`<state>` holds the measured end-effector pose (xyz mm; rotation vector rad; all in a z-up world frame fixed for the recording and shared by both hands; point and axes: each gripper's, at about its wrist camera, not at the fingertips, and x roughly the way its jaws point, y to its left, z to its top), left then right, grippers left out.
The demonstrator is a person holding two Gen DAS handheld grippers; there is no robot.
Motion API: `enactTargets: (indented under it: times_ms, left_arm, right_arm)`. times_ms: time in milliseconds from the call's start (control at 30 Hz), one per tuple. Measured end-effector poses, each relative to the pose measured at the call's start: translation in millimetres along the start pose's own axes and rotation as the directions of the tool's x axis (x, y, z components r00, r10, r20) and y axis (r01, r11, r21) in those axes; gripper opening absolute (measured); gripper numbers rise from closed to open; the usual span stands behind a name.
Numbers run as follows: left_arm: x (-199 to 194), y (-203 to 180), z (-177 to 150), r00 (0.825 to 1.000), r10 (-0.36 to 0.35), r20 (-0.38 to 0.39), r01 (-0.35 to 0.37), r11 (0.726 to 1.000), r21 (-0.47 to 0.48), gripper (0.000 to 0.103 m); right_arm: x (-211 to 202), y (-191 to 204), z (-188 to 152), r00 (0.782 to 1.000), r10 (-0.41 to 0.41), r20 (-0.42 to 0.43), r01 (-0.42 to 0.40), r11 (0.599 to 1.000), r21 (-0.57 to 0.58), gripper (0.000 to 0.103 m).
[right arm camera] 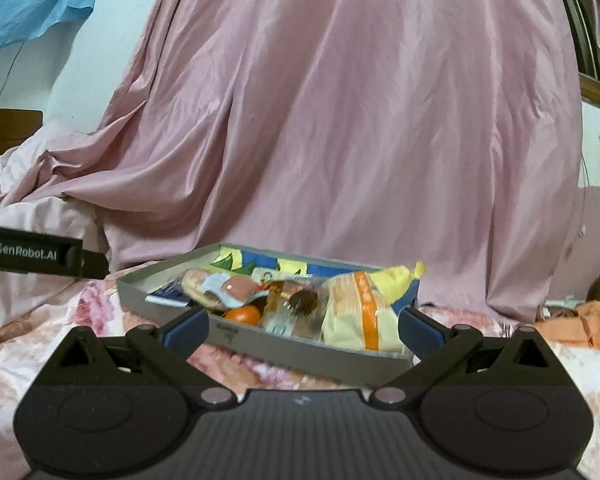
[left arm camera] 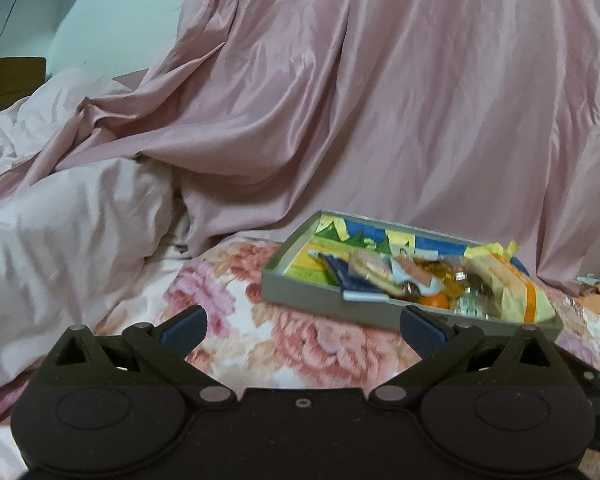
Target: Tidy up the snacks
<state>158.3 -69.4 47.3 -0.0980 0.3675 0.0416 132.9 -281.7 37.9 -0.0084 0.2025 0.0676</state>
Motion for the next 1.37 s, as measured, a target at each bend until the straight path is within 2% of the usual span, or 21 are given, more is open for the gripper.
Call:
enactTargets:
  times_ms: [500,967,1367]
  left_arm:
    - [-35,22,-43,1.000,0.005,-0.015,-0.004,1.000,0.027,0.102]
    - [-38,18,-46,1.000,0.015,-0.009,-0.014,0.998,0.059,0.102]
    - [-37,18,-44,1.000,0.007,-0.011,-0.007,0.999,0.045,0.102]
  right_arm:
    - [-48,18,-21,0.997,0.021,-0.073,-0.016,0.998,0.067,0.103]
    - [-46,20,-25,0.995,0.019,-0.102,-0.012,0.998,0.068,0.103]
    - [-44,23,-26,0.993,0.030,-0.116,-0.023,0.998,0.065,0.103]
